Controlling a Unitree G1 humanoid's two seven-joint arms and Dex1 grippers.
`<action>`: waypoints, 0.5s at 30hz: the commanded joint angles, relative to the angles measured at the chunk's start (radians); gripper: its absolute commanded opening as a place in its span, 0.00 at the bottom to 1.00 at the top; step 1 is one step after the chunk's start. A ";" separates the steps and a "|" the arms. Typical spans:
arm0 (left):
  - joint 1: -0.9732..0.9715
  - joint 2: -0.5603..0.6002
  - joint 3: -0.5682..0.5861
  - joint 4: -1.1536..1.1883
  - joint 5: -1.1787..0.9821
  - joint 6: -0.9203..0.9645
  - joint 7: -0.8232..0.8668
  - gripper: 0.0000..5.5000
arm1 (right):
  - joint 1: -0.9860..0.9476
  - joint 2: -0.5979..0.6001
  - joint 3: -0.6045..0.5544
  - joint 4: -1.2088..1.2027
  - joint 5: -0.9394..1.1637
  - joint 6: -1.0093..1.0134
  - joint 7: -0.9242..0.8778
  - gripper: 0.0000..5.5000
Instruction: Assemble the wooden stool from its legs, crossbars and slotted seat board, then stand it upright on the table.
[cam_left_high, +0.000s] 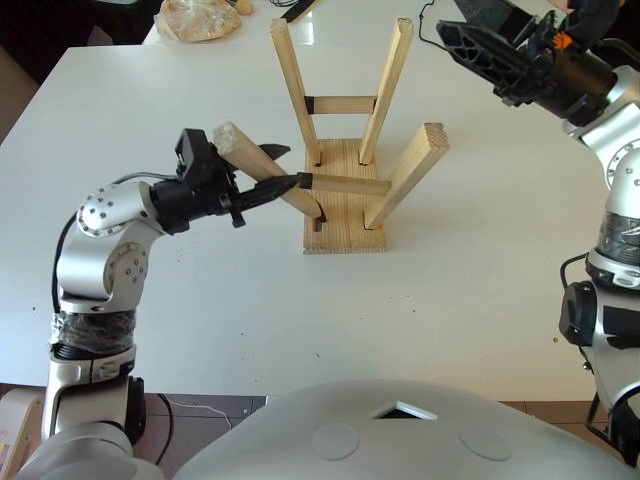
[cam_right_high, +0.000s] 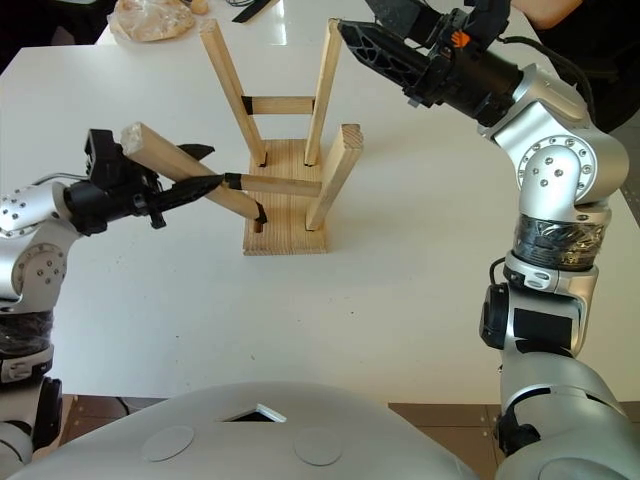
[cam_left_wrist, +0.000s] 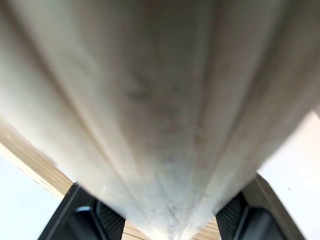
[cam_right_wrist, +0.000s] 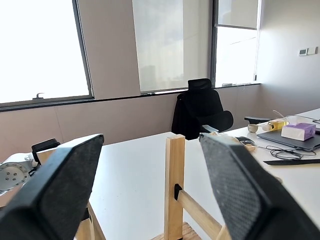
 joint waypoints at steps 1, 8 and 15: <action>0.072 0.029 -0.029 -0.015 0.040 0.009 -0.019 0.37 | -0.037 -0.006 0.000 0.029 -0.022 -0.015 0.020 0.64; 0.080 0.119 0.013 0.048 0.045 -0.012 -0.086 0.37 | -0.022 0.000 0.000 0.028 -0.040 -0.023 0.024 0.64; 0.029 0.125 0.010 0.133 0.048 -0.028 -0.103 0.37 | 0.000 0.005 0.003 0.024 -0.060 -0.031 0.022 0.64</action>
